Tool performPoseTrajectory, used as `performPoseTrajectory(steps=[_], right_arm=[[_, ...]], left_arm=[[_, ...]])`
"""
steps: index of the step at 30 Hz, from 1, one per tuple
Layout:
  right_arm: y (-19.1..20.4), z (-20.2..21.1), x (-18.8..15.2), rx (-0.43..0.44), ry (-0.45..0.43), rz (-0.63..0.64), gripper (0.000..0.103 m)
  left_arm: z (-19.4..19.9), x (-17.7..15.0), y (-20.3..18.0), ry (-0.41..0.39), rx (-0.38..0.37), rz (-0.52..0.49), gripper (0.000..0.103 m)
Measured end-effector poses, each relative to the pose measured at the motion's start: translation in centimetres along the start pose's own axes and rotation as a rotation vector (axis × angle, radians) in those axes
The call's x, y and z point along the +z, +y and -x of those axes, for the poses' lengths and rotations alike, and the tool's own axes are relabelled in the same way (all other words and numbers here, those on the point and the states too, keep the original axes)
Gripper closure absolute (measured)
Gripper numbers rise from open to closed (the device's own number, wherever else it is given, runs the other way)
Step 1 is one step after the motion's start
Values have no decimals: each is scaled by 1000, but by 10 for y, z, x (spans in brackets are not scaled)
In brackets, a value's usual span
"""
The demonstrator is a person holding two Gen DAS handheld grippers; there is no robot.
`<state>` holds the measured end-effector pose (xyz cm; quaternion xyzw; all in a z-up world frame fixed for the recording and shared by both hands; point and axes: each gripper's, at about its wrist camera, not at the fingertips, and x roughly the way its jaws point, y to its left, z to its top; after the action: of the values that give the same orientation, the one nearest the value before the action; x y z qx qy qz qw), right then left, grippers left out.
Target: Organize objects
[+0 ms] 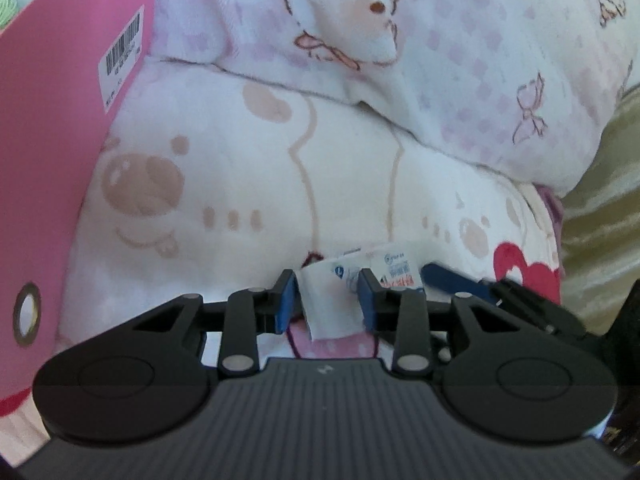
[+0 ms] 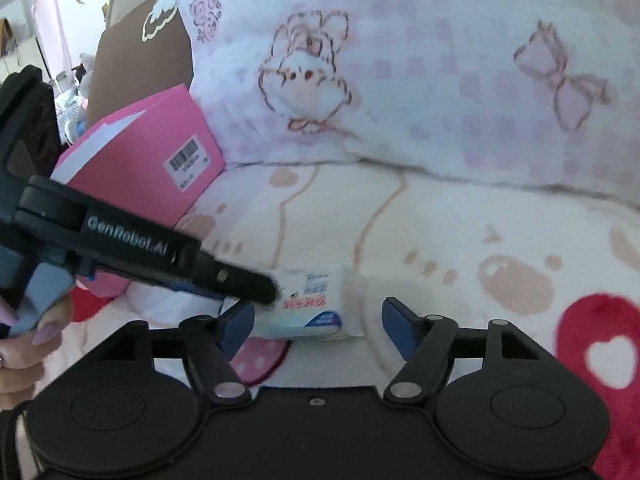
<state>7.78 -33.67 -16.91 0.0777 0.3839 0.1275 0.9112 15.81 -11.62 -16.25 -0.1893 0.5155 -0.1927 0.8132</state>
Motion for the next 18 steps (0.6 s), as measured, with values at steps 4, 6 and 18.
performPoseTrajectory(steps=[4, 6, 18], right_arm=[[13, -5, -2, 17, -2, 45, 24], [24, -9, -4, -15, 6, 88, 19], [54, -14, -15, -184, -31, 148, 20]], left_arm=[[-4, 2, -6, 1, 17, -26, 71], [-3, 0, -9, 0, 25, -34, 71], [6, 0, -17, 31, 2, -135, 73]])
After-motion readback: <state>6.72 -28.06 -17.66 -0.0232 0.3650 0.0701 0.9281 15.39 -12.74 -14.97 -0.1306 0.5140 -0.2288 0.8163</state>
